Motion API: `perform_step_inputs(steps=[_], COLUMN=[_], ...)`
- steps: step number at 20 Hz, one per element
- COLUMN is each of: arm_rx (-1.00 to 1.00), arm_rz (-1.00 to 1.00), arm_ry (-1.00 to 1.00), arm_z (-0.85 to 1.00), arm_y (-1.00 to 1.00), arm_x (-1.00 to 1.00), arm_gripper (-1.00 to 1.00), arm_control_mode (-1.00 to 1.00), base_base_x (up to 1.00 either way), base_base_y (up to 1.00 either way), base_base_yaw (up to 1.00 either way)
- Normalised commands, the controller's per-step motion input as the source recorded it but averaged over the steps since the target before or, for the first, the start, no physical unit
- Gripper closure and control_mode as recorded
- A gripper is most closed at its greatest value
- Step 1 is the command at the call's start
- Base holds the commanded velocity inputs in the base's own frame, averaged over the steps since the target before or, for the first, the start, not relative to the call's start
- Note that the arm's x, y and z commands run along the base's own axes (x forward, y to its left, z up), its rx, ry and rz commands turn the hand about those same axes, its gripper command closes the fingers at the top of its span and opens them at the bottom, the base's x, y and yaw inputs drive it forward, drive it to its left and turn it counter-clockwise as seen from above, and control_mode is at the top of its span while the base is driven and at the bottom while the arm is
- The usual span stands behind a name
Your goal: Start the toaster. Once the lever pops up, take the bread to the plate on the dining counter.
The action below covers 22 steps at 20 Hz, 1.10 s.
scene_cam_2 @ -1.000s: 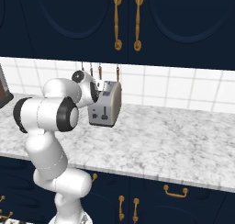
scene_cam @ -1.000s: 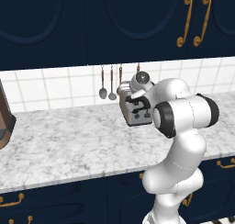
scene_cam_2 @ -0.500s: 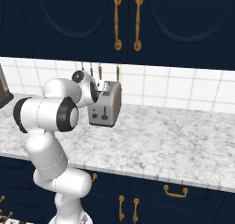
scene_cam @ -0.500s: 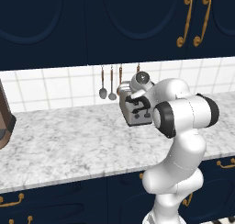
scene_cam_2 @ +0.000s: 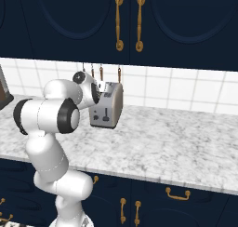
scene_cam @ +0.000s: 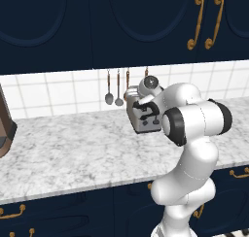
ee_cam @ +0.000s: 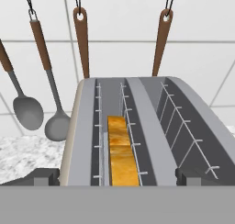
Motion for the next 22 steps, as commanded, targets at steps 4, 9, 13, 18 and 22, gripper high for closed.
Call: perform_step_inputs(steps=[4,9,13,18,22], arm_rx=[0.00,0.00,0.00,0.00,0.00], arm_rz=[0.00,0.00,0.00,0.00,0.00], arm_ry=[0.00,0.00,0.00,0.00,0.00], arm_z=[0.00,0.00,0.00,0.00,0.00], arm_y=[0.00,0.00,0.00,0.00,0.00], arm_x=[0.00,0.00,0.00,0.00,0.00], arm_gripper=[-1.00,-1.00,-1.00,-1.00,-1.00], arm_control_mode=[-1.00,-1.00,-1.00,-1.00,-1.00], base_base_x=[0.00,0.00,0.00,0.00,0.00], base_base_y=[0.00,0.00,0.00,0.00,0.00], base_base_yaw=[0.00,0.00,0.00,0.00,0.00])
